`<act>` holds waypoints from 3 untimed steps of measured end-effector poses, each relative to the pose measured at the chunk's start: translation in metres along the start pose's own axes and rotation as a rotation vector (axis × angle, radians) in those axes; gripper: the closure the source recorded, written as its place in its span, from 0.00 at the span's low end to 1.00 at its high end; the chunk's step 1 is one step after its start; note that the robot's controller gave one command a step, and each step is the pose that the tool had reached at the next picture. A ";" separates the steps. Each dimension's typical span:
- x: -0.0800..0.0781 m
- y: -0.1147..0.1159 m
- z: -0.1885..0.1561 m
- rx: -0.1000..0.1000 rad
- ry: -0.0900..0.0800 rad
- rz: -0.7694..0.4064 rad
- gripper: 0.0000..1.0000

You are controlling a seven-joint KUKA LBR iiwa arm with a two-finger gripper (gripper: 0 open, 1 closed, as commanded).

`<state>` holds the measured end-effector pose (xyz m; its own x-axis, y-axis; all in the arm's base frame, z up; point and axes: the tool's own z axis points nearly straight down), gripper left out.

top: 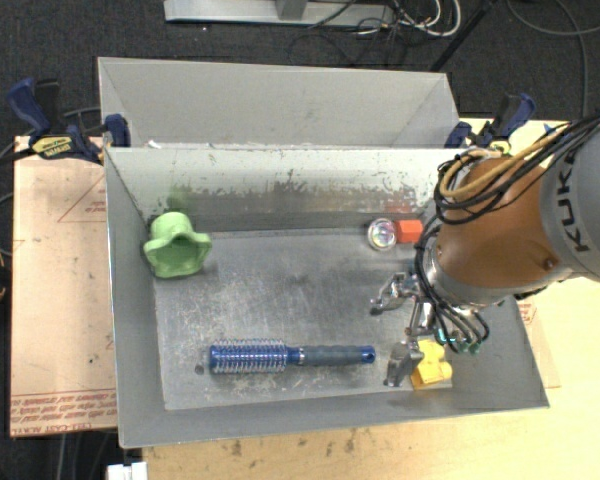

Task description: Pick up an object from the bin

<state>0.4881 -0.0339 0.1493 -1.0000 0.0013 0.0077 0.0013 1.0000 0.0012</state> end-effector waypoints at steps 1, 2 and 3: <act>-0.027 0.113 0.076 0.003 -0.010 -0.281 0.00; -0.016 0.160 0.049 0.000 -0.012 -0.515 0.00; -0.014 0.145 0.048 0.002 -0.007 -0.498 0.00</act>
Offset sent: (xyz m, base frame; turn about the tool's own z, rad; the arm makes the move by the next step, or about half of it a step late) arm 0.0241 0.1115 -0.0793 -0.2790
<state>0.5016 0.1114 0.1017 -0.8792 -0.4764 -0.0001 -0.4764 0.8792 0.0012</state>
